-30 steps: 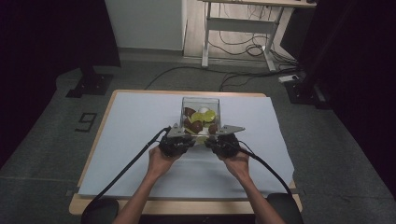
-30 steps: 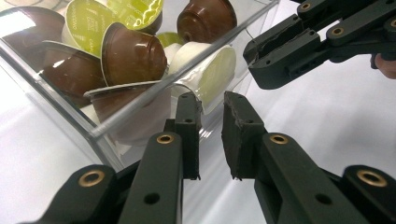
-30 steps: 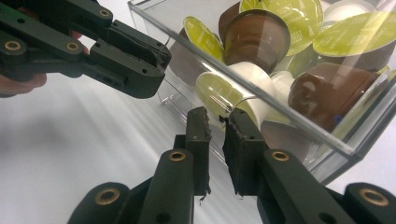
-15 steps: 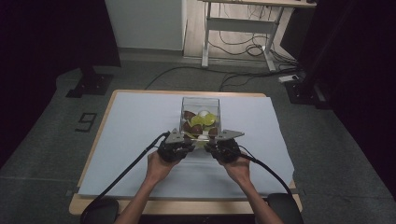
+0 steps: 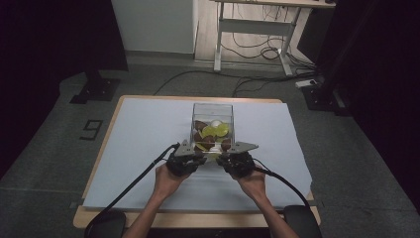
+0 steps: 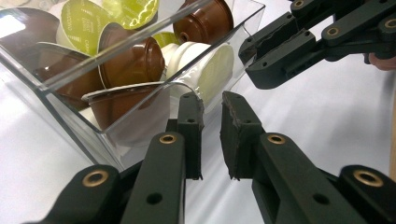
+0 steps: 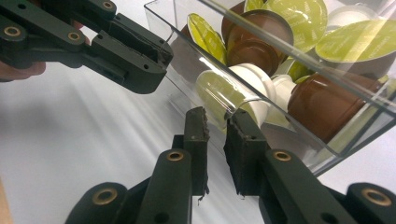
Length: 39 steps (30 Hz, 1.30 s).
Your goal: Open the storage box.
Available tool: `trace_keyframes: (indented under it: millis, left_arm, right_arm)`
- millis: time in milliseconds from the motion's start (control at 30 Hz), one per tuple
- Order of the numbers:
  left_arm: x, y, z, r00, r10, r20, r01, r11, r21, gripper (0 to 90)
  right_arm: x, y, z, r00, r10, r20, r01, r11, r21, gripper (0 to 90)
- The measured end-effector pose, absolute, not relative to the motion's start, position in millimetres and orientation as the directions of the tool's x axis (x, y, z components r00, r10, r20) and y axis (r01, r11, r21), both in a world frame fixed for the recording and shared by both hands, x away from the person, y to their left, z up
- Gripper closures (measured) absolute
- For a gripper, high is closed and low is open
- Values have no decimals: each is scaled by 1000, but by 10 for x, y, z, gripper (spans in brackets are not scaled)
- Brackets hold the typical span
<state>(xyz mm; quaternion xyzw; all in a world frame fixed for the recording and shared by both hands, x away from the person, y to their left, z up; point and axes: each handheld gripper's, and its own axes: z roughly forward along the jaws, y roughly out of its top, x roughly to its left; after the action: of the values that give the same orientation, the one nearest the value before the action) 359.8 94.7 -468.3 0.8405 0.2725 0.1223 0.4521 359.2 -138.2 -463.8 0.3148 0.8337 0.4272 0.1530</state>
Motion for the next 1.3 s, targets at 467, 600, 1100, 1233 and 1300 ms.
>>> trace_keyframes:
  millis: [467, 600, 1100, 1233, 1300]
  left_arm:
    - [3428, 959, -4687, 831, 556, -29, 333, -455, 825, 780]
    - [3388, 961, -4687, 831, 556, -31, 334, -454, 826, 779]
    - [3219, 956, -4708, 841, 539, -48, 332, -443, 833, 778]
    - [3177, 959, -4709, 843, 535, -48, 330, -446, 832, 778]
    - [3152, 961, -4711, 845, 533, -49, 330, -446, 832, 776]
  right_arm:
    - [3421, -1364, -4640, -775, 631, -11, 372, 470, 801, 776]
    - [3382, -1363, -4648, -776, 630, -9, 371, 469, 801, 776]
    - [3234, -1415, -4667, -783, 621, 28, 385, 449, 806, 776]
    - [3191, -1417, -4666, -785, 618, 29, 385, 452, 804, 776]
    - [3167, -1416, -4667, -786, 618, 28, 384, 452, 805, 776]
